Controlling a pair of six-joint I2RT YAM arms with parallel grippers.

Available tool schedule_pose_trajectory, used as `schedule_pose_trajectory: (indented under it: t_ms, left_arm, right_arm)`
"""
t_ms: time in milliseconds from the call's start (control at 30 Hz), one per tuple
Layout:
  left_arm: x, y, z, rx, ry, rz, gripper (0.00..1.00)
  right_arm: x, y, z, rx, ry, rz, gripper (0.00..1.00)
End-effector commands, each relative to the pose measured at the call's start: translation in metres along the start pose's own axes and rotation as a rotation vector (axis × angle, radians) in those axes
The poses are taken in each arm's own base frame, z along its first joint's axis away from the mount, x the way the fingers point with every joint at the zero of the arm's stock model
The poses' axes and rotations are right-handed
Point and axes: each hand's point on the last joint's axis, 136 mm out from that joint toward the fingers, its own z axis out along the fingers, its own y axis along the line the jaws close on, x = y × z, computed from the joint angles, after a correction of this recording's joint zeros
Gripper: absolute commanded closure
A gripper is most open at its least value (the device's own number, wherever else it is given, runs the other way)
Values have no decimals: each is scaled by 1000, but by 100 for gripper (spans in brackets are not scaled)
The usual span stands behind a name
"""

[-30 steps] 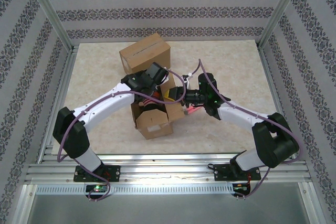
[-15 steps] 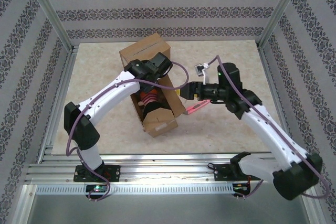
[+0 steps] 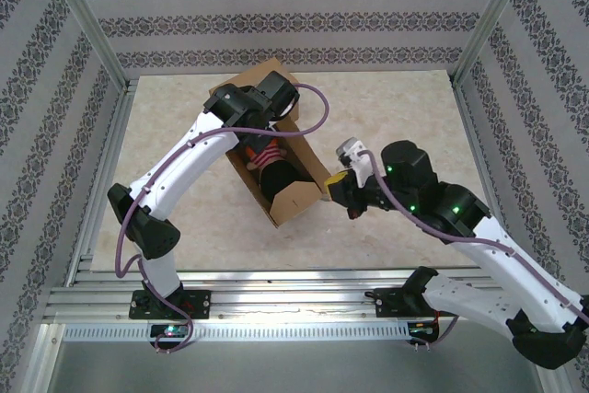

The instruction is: Unpack the express box

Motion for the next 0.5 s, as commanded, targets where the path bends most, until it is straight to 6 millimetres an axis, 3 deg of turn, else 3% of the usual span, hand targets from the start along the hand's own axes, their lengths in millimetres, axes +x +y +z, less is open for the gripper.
schedule_pose_trajectory:
  t_ms: [0, 233, 467]
  left_arm:
    - [17, 0, -1, 25, 76, -25, 100]
    - [19, -3, -5, 53, 69, -30, 100]
    - [18, -6, -6, 77, 63, -24, 100]
  right_arm:
    - [-14, 5, 2, 72, -21, -169, 100]
    - [-16, 27, 49, 202, 57, -491, 100]
    - [-11, 24, 99, 265, 129, -643, 100]
